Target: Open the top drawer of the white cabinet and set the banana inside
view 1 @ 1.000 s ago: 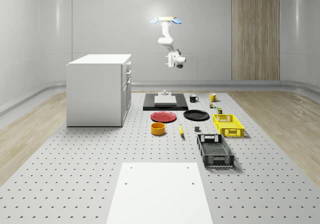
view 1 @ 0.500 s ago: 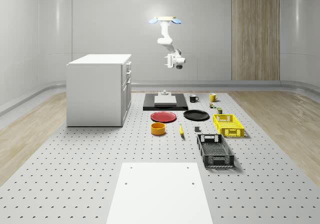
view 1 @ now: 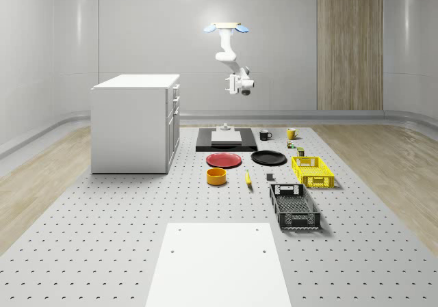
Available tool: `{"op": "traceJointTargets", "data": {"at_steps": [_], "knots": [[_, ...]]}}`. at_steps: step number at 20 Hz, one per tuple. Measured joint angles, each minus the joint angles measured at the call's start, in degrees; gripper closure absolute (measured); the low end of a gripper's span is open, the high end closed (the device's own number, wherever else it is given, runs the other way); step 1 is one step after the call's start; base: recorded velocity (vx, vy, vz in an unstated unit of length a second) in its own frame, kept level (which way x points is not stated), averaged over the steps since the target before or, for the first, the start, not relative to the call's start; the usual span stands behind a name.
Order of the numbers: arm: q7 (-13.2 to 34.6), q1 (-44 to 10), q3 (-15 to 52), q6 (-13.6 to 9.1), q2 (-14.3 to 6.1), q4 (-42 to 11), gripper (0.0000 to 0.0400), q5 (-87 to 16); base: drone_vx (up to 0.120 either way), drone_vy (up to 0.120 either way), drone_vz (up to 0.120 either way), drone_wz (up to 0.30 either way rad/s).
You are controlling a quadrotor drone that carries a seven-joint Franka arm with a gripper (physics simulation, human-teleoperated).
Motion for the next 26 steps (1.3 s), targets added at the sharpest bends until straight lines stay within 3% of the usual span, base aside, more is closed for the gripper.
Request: {"op": "traceJointTargets", "data": {"at_steps": [13, 26], "knots": [[1.52, 2.25, -0.78, 2.10, -2.34, -0.30, 0.0000, -1.82, 0.120, -0.003, 0.000, 0.000], [2.81, 4.04, -1.35, 3.79, -4.28, -0.55, 0.0000, -3.38, 0.120, -0.120, 0.000, 0.000]]}}
